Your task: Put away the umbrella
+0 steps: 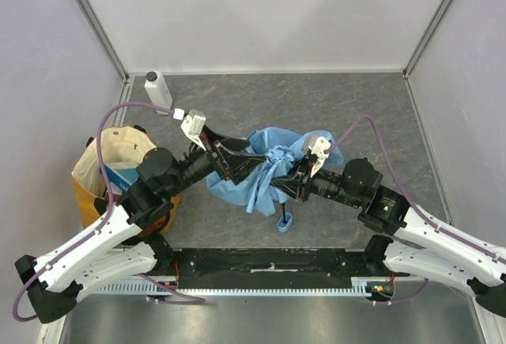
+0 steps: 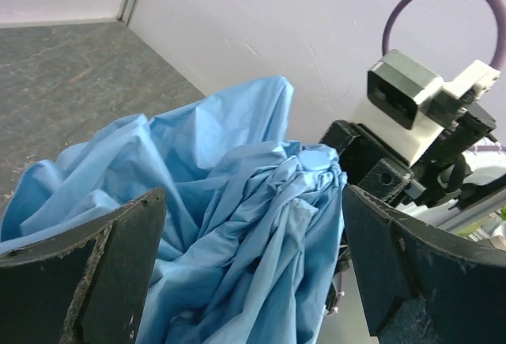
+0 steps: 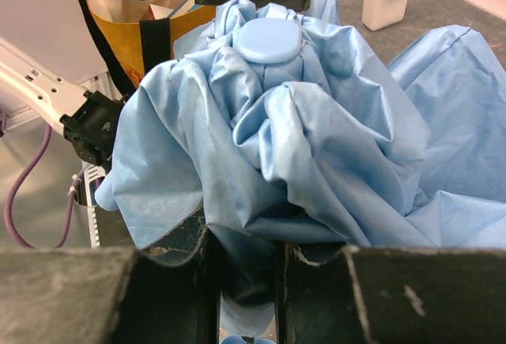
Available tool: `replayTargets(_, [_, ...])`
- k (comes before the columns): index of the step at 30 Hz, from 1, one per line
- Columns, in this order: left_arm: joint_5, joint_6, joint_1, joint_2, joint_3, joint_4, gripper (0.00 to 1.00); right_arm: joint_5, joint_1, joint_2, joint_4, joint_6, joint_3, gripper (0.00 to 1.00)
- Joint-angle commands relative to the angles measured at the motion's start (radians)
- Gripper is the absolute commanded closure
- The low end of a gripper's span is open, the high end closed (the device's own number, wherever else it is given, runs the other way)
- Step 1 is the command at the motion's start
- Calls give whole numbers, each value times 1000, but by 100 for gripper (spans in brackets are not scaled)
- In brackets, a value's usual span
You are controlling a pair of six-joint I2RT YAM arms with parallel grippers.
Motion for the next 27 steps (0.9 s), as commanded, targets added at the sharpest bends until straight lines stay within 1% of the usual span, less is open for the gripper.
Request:
replayTargets(1, [-13, 49, 0, -4, 5, 0, 4, -19, 2, -20, 77, -19, 21, 100])
replayTargets(4, [184, 57, -2, 53, 17, 95, 3, -37, 2, 8, 71, -23, 40, 100])
replayTargets(7, [275, 46, -15, 104, 11, 184, 3, -44, 2, 26, 69, -26, 55, 100])
replayTargets(10, [284, 66, -32, 140, 23, 183, 3, -36, 2, 35, 68, -20, 66, 100])
replayTargets(13, [246, 101, -51, 156, 28, 154, 4, -42, 2, 36, 66, -23, 75, 100])
replayTargets(14, [232, 101, -51, 162, 29, 143, 7, -48, 2, 32, 71, -19, 76, 100])
replayTargets(18, [213, 112, -51, 203, 44, 127, 23, -82, 4, 26, 91, -14, 81, 100])
replayTargets(20, [230, 109, -52, 223, 61, 123, 37, -79, 2, 23, 89, -16, 86, 100])
replayTargets(21, [238, 109, -51, 234, 70, 117, 42, -73, 2, 20, 92, -17, 83, 100])
replayTargets(22, [246, 111, -51, 242, 78, 109, 43, -65, 2, 14, 91, -19, 81, 100])
replayTargets(23, [247, 111, -51, 246, 86, 95, 39, -61, 2, 9, 89, -19, 81, 100])
replayTargets(24, [247, 117, -52, 246, 92, 77, 31, -59, 2, 3, 91, -19, 81, 100])
replayTargets(25, [238, 121, -51, 239, 92, 63, 24, -56, 2, 0, 88, -20, 83, 100])
replayTargets(27, [198, 126, -51, 211, 80, 37, 19, -44, 2, -10, 85, -20, 83, 100])
